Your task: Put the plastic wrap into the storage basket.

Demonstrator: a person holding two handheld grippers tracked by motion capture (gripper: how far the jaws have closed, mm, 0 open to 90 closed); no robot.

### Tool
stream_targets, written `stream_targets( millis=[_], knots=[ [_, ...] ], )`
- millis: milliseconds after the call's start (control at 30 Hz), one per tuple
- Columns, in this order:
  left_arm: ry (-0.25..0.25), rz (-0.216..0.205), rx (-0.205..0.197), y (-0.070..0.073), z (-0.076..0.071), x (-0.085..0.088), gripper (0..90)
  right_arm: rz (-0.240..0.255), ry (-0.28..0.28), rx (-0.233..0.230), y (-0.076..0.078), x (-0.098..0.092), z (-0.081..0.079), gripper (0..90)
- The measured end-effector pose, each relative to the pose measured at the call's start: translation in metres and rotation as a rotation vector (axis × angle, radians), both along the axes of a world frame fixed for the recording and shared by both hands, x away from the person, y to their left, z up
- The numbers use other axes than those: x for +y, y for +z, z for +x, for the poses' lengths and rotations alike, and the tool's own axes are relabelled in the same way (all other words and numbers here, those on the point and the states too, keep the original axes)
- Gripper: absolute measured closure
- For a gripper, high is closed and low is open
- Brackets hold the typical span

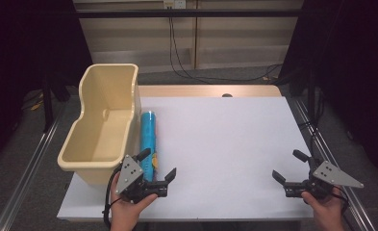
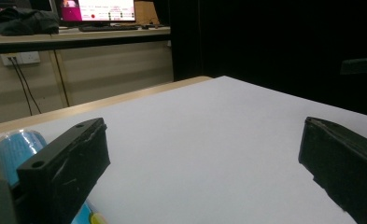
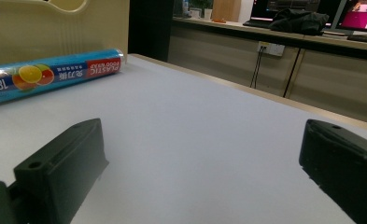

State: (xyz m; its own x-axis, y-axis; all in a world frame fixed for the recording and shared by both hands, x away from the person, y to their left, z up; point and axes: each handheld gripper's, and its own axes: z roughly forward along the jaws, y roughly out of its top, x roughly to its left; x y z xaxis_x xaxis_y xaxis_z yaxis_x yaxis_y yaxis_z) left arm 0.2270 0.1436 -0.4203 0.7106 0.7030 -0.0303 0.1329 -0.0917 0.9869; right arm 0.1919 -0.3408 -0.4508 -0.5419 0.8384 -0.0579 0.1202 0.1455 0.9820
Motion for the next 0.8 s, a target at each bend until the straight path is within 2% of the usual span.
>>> stream_targets(
  millis=[167, 333, 433, 533, 633, 667, 767, 800],
  knots=[
    [0.003, 0.009, 0.012, 0.0, 0.002, -0.003, 1.4, -0.002, -0.002, 0.001, 0.0, 0.0, 0.0, 0.0],
    [0.024, 0.023, 0.055, 0.002, 0.008, -0.01, 1.4, -0.006, 0.005, 0.004, -0.001, 0.001, 0.0, 0.0],
    [0.025, 0.035, 0.065, 0.003, 0.01, -0.014, 1.4, -0.009, 0.005, 0.007, -0.001, 0.001, 0.0, 0.0],
    [0.026, 0.069, 0.087, 0.003, 0.014, -0.021, 1.4, -0.011, 0.005, 0.006, 0.0, 0.001, 0.0, 0.0],
    [0.025, 0.078, 0.103, 0.004, 0.017, -0.025, 1.4, -0.015, 0.005, 0.008, -0.001, 0.002, -0.001, 0.0],
    [0.028, 0.081, 0.118, 0.005, 0.02, -0.028, 1.4, -0.016, 0.004, 0.008, -0.001, 0.002, -0.001, 0.0],
    [0.034, 0.086, 0.123, 0.008, 0.025, -0.03, 1.4, -0.014, 0.006, 0.007, -0.001, 0.003, -0.002, 0.0],
    [0.042, 0.091, 0.137, 0.01, 0.031, -0.031, 1.4, -0.015, 0.006, 0.003, 0.0, 0.002, -0.002, 0.0]
  ],
)
